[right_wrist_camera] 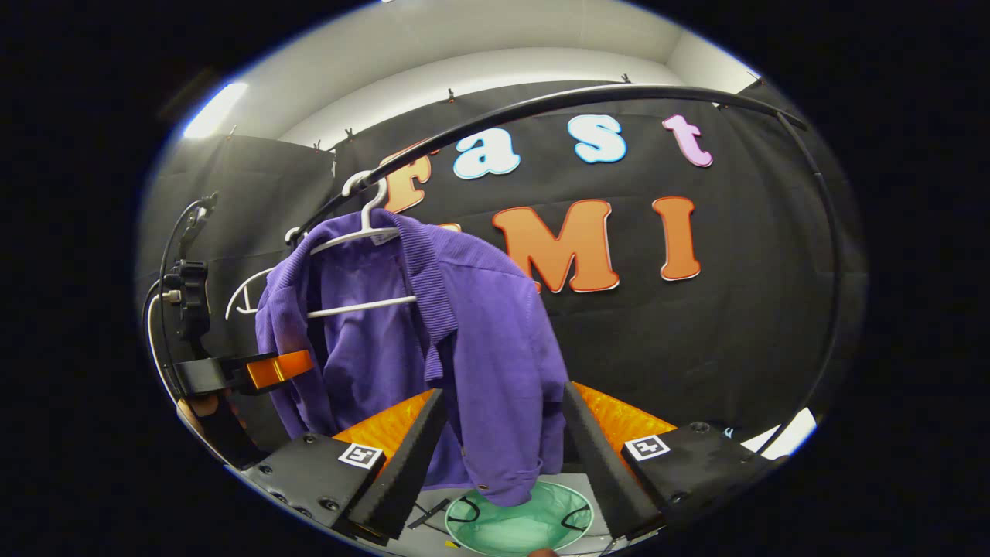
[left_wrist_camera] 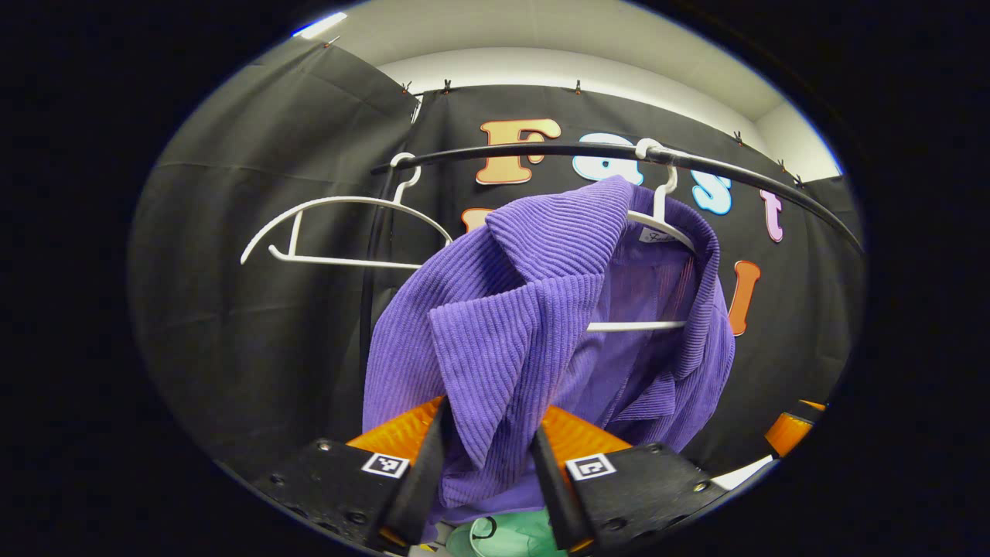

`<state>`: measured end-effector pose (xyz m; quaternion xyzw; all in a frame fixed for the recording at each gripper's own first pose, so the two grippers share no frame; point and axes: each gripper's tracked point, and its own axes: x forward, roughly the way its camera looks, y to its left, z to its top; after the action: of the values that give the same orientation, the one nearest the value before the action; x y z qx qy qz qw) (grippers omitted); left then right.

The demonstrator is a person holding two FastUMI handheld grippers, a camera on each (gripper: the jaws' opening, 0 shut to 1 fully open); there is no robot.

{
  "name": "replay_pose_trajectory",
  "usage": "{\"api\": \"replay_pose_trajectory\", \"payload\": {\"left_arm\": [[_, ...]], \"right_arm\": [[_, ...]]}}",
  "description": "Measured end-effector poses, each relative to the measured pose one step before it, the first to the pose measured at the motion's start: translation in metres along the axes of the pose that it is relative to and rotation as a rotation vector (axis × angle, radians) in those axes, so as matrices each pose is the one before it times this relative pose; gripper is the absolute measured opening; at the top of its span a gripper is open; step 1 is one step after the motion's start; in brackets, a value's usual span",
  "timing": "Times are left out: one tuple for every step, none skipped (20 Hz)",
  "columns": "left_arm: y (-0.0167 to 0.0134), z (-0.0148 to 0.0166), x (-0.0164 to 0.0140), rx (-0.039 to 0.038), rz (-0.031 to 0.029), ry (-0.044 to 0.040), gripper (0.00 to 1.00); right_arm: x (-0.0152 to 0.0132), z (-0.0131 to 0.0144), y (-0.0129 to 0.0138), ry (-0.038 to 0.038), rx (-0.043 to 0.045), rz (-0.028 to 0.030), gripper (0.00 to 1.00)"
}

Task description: Grasp the clothes on the hanger with both hands and then place them into the laundry hamper below.

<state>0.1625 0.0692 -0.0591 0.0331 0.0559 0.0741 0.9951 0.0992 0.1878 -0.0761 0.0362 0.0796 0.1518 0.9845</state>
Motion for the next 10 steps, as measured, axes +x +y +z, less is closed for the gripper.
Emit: {"api": "replay_pose_trajectory", "payload": {"left_arm": [[-0.0013, 0.00053, 0.00005, -0.01019, -0.01093, 0.00588, 0.47], [-0.00241, 0.00125, -0.00069, -0.00566, -0.01764, 0.00281, 0.35], [0.00044, 0.00017, -0.00012, 0.01089, -0.0111, 0.00423, 0.32], [0.0054, 0.00023, -0.00219, 0.02151, 0.0178, -0.00057, 0.23], [0.00299, 0.00116, -0.00045, 0.00935, 0.01074, -0.00193, 0.09], [-0.00282, 0.00088, 0.00223, -0.00778, -0.0168, 0.00246, 0.1], [-0.00472, 0.00307, 0.00079, -0.01529, -0.02275, -0.00829, 0.02], [-0.00449, 0.00324, -0.00263, -0.00388, -0.02532, -0.00708, 0.01], [-0.00057, 0.00246, -0.00155, 0.00962, -0.01045, -0.00338, 0.0], [0.00038, 0.0031, 0.00014, 0.0111, -0.00456, -0.00368, 0.0]], "right_arm": [[0.0084, -0.00385, 0.00633, 0.01506, 0.0007, 0.0159, 0.98], [0.01061, -0.00285, 0.00682, 0.01268, 0.00379, 0.01744, 0.98], [0.00986, -0.00121, 0.0066, 0.00516, 0.00459, 0.01578, 0.98], [0.00615, -0.00158, 0.00471, 0.00339, 0.00216, 0.0106, 0.98], [0.00842, -0.00154, 0.00198, 0.00597, -0.0013, 0.00385, 0.98], [0.00845, -0.00016, -0.00192, -0.00055, -0.0027, 0.00326, 0.98], [0.01005, -0.00054, 0.00008, -0.00238, -0.00184, 0.00151, 0.98], [0.00914, -0.00286, 0.00406, -0.00011, -0.00217, -0.00259, 0.98], [0.00914, -0.00132, 0.00132, -0.00268, 0.00051, -0.00146, 0.98], [0.00991, 0.00017, 0.00137, -0.00287, -0.00106, -0.00059, 0.98]]}}
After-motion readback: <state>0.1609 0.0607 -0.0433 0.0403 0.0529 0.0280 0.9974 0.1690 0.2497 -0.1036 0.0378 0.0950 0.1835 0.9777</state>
